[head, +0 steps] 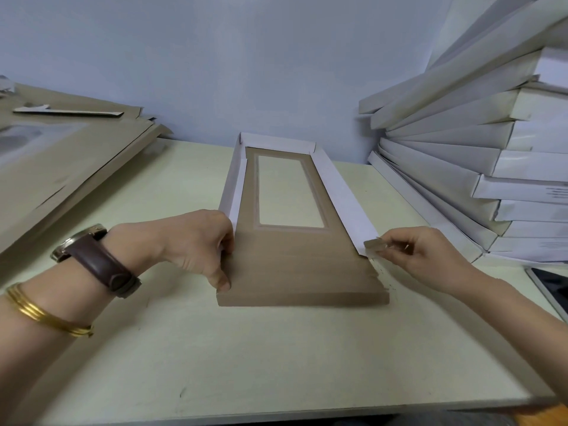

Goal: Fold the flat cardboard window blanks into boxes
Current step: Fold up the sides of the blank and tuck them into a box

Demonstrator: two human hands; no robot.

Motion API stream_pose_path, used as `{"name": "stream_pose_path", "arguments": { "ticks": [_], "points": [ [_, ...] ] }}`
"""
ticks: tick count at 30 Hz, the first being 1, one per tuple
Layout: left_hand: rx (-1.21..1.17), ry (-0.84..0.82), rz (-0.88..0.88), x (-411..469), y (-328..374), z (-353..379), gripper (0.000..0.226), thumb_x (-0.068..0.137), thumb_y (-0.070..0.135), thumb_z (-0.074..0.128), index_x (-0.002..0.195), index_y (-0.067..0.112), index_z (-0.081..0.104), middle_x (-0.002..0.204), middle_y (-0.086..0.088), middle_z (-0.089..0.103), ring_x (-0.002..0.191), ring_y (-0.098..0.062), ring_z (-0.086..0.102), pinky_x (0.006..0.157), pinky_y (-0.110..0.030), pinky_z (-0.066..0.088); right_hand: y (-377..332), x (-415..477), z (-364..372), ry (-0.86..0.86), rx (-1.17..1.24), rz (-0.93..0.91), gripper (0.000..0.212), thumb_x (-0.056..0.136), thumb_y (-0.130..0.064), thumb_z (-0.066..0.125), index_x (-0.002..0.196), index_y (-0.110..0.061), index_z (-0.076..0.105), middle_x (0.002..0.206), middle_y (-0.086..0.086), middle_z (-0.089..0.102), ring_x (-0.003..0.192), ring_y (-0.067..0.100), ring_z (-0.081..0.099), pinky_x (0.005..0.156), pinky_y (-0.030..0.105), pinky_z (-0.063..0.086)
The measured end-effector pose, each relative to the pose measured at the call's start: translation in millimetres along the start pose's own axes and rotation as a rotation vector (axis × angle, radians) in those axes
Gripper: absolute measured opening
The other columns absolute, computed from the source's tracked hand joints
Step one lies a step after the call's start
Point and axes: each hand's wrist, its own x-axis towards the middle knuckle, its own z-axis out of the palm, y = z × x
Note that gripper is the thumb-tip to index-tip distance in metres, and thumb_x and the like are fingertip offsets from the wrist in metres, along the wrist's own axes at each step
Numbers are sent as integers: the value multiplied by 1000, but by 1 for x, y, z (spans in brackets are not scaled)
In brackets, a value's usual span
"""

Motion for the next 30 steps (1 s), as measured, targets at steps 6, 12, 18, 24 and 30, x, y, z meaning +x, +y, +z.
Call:
{"name": "stream_pose_path", "arguments": {
  "ticks": [6,12,18,24,30],
  "points": [
    [-7,-4,-1,0,0,1,51,60,39,86,101,17,65,104,3,62,90,-14,61,71,-21,50,-11,1,22,28,-155,-98,22,96,-14,54,105,-28,67,86,-15,61,84,2,56,73,14,38],
    [-4,2,10,0,-2,1,50,59,39,86,99,17,66,103,3,62,90,-14,61,72,-22,51,-12,4,36,106,-220,-123,8,91,-16,60,86,-19,56,74,-9,57,70,9,50,63,27,40],
    [-39,-42,27,-4,0,-4,57,57,46,88,101,20,64,103,8,61,87,-4,60,68,-15,48,-6,2,42,159,-231,-182,12,93,-10,60,98,-13,70,79,-2,58,74,13,50,67,20,35],
    [-203,-243,59,-13,-8,-21,57,54,15,76,108,18,59,102,9,70,99,-2,64,85,-18,52,-7,-2,43,119,-208,-200,17,91,-25,65,107,-28,67,77,-14,44,72,3,47,64,12,33],
    [-303,-166,109,-5,-21,-19,29,80,-2,62,101,18,67,95,3,73,96,-12,68,97,-37,50,-10,-5,42,117,-228,-217,19,91,-28,64,110,-28,66,76,-15,40,69,4,45,64,18,35]
  ]
}}
